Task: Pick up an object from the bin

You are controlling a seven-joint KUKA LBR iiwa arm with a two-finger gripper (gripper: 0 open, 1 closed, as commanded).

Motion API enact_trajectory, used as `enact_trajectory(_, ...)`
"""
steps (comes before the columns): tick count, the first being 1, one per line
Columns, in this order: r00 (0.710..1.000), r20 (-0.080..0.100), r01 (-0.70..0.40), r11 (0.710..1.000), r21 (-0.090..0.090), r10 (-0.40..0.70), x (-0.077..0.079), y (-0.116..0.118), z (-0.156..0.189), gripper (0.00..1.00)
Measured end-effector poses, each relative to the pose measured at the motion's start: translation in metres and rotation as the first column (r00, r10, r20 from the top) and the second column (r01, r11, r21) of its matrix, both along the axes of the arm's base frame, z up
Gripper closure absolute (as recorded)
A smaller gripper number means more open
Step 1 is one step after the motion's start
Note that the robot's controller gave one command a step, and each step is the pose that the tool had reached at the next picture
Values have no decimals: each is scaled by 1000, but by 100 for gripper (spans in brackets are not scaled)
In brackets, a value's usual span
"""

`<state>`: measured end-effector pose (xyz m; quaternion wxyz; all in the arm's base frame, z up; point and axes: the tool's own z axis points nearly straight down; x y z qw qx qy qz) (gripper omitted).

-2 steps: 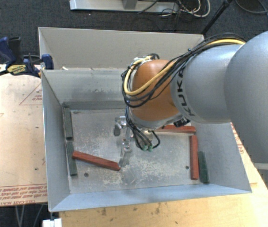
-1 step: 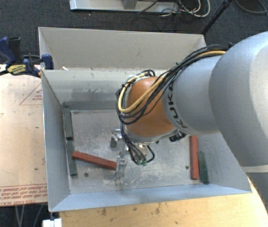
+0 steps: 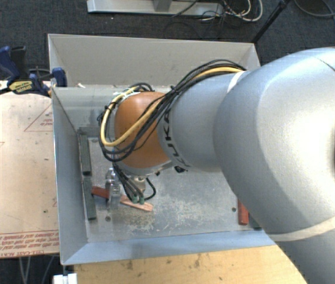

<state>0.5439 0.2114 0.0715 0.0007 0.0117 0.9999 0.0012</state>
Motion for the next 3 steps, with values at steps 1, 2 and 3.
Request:
enact_trajectory(1,1000,0,1,1000,0,-1,0,0,0,100)
enact_trajectory(2,1000,1,22,1000,-1,-22,22,-15,115,100)
enact_trajectory(3,1000,1,22,1000,-1,-22,22,-15,115,0)
